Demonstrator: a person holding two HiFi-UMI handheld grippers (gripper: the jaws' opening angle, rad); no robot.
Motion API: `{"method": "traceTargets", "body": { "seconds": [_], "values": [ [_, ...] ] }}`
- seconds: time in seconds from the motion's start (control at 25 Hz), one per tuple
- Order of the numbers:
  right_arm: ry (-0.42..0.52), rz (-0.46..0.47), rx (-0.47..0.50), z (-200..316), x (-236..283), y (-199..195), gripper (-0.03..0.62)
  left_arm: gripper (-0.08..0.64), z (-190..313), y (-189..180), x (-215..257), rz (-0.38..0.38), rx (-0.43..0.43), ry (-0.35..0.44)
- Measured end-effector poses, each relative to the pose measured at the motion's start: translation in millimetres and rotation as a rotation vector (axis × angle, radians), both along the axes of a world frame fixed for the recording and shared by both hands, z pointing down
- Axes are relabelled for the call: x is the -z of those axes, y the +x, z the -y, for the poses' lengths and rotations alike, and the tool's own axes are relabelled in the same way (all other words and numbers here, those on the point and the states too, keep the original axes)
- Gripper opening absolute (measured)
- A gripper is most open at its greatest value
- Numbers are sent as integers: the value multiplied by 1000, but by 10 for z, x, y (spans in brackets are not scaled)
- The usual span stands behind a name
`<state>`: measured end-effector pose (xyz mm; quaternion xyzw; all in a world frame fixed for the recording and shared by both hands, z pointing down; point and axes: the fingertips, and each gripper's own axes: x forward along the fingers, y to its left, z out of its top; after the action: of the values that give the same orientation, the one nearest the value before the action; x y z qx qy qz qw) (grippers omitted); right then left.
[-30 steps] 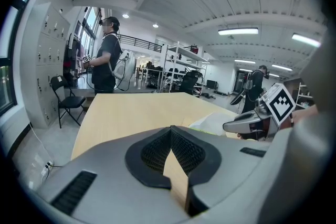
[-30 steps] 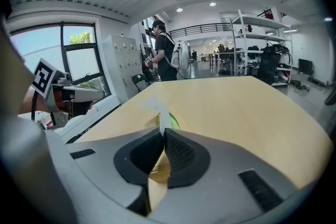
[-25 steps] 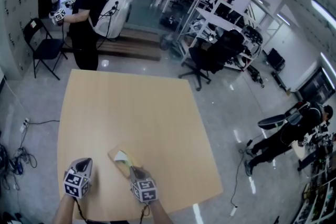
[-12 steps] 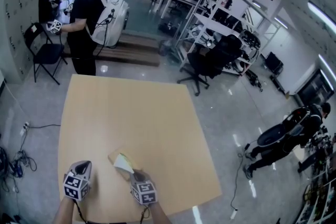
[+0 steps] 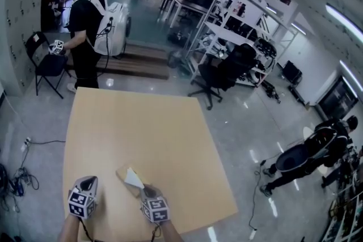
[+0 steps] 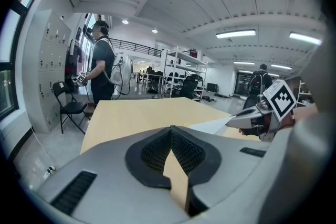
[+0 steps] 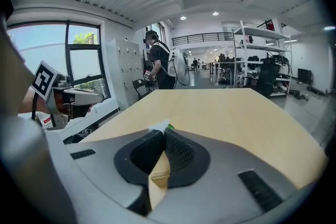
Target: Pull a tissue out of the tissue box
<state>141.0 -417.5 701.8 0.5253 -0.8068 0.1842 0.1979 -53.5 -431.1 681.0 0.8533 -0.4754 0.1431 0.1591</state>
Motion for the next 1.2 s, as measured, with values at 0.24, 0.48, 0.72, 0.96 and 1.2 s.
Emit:
{"method": "traceTargets", "body": {
  "seconds": [0.24, 0.48, 0.72, 0.96, 1.2],
  "values": [
    [25, 6, -17, -50, 135, -8, 6, 8, -59, -45, 124, 0, 0, 22],
    [43, 2, -23, 26, 176, 96, 6, 8, -10, 31, 144, -2, -1, 31],
    [68, 11, -28, 78, 266, 98, 6, 8, 14, 26, 185, -5, 3, 47],
    [82, 21, -35, 83, 366, 73, 6, 8, 0, 2, 245, -6, 4, 59],
    [106, 34, -37, 55, 443, 96, 6, 8, -41, 10, 272, -8, 5, 70]
  ]
}}
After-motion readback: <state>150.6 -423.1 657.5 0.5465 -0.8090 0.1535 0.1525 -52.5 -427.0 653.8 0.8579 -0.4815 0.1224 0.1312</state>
